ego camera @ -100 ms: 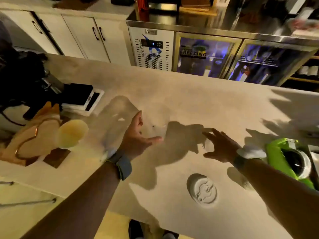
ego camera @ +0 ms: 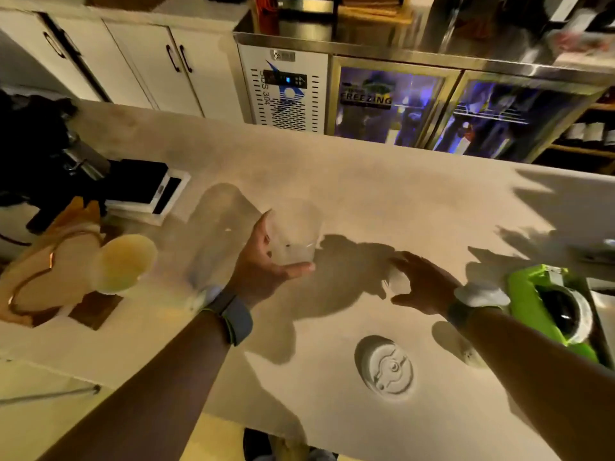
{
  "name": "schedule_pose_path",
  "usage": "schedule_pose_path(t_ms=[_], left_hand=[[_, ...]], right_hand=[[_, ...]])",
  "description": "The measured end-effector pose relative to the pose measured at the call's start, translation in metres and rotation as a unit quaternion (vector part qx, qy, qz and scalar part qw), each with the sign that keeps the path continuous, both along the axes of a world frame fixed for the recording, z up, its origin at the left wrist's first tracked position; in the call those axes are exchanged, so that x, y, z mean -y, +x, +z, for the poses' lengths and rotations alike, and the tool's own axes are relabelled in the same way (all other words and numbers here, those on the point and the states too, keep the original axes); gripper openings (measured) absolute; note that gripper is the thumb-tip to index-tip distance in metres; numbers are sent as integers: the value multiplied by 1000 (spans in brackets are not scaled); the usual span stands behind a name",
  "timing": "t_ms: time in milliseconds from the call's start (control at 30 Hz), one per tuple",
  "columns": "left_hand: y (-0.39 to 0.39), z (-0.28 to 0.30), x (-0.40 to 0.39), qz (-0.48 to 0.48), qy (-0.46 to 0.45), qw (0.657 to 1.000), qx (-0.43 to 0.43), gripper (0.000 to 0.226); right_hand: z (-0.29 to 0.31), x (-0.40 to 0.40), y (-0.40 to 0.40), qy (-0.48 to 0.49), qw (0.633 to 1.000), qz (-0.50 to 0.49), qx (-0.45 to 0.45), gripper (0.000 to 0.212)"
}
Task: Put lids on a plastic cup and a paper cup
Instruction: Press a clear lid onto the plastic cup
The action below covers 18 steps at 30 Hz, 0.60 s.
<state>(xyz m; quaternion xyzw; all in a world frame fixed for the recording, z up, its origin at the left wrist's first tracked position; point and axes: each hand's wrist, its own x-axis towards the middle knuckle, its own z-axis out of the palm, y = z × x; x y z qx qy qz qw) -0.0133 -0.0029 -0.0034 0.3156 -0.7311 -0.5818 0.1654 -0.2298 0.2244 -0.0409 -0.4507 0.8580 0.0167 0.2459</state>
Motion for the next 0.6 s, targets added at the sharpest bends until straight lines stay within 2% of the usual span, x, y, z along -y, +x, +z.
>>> schedule_pose_path(t_ms=[100, 433, 533, 600], left_hand=[[-6, -6, 0, 15, -4, 1000, -20, 107], [-9, -5, 5, 7, 7, 1000, -29, 95], [-10, -3, 5, 4, -6, 1000, -19, 96], [-7, -2, 7, 0, -12, 1000, -18, 96]], right_hand=[[-3, -3, 1, 2, 1000, -7, -4, 82], [-3, -6, -4, -85, 995, -50, 3, 75], [27, 19, 2, -191, 979, -62, 23, 76], [58, 46, 12, -290, 953, -56, 72, 78]])
